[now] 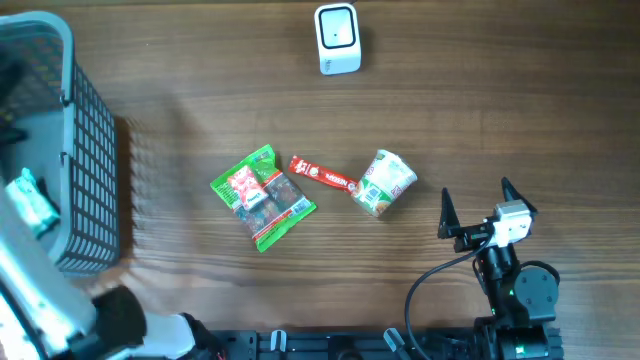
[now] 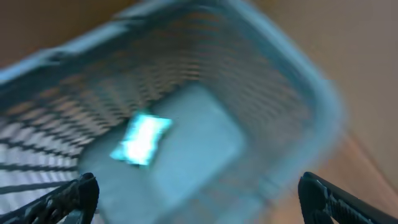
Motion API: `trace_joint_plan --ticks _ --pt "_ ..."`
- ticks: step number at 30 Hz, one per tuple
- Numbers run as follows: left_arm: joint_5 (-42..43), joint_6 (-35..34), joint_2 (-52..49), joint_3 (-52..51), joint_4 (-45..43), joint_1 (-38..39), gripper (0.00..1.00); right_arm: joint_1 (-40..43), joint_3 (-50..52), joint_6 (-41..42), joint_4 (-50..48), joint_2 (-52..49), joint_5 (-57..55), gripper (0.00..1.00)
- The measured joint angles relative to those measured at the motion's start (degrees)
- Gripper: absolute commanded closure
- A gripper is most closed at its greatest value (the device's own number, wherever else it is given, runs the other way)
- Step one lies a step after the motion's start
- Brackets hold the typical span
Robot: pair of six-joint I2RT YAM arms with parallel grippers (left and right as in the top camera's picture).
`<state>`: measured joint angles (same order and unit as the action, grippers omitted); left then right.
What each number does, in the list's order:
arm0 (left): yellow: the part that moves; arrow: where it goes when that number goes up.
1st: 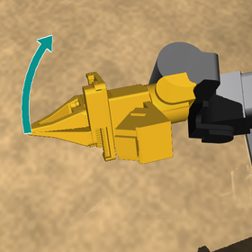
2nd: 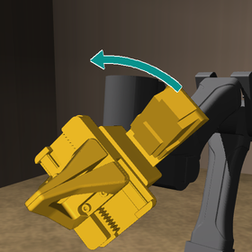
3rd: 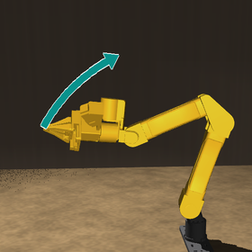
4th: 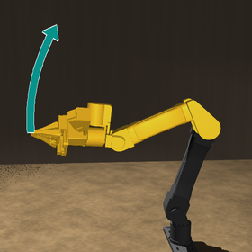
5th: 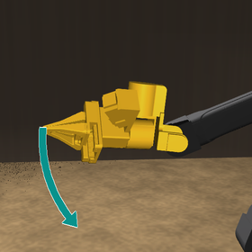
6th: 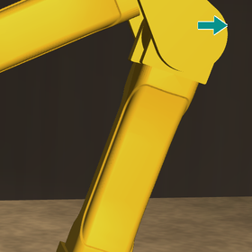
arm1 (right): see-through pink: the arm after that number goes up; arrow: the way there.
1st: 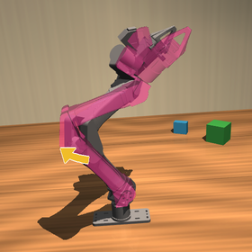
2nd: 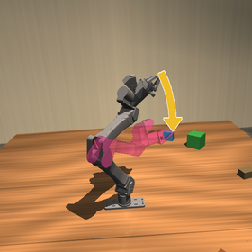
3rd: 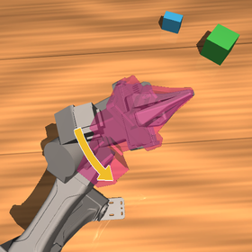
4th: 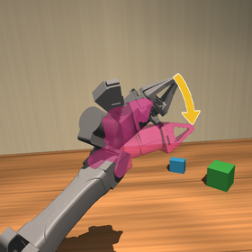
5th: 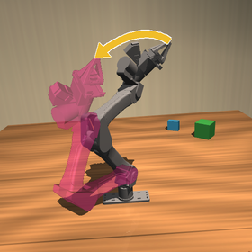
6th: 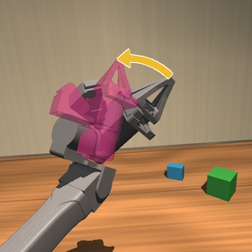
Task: Scan the item barcode
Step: 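Grasp mint-green packet in basket with left gripper, place on table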
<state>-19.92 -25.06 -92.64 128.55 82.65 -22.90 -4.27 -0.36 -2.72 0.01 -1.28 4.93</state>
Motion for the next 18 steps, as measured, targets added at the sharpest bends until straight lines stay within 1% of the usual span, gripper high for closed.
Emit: trace_joint_plan --ticks 1,2,4,6,8,9,15,18 --pt "-0.04 -0.22 -2.62 -0.02 0.07 -6.73 0.0 0.0 0.0 0.0 0.0 0.0 0.0 0.0" --pt "0.5 -0.5 -5.31 -0.02 0.33 -10.21 0.0 0.0 0.02 0.0 0.0 0.0 0.0 0.0" --pt "1.86 -0.61 -10.23 -0.02 1.84 -14.12 0.04 0.0 0.0 0.0 0.0 0.0 0.0 0.0" --pt "2.69 -0.61 -17.84 -0.11 3.69 -16.52 0.11 0.0 0.0 0.0 0.0 0.0 0.0 0.0" --pt "3.1 -0.61 -22.99 -0.13 4.24 -16.5 0.18 0.0 0.0 0.0 0.0 0.0 0.0 0.0" --pt "3.32 -0.63 -25.27 -0.13 4.2 -16.5 0.24 0.0 0.0 0.0 0.0 0.0 0.0 0.0" --pt "3.37 0.35 -37.27 -0.13 2.58 -16.5 0.19 0.0 0.0 0.0 0.0 0.0 0.0 0.0" --pt "3.5 0.52 -40.13 -0.79 2.27 -16.5 0.18 0.0 0.0 0.0 0.0 0.0 0.0 0.0"
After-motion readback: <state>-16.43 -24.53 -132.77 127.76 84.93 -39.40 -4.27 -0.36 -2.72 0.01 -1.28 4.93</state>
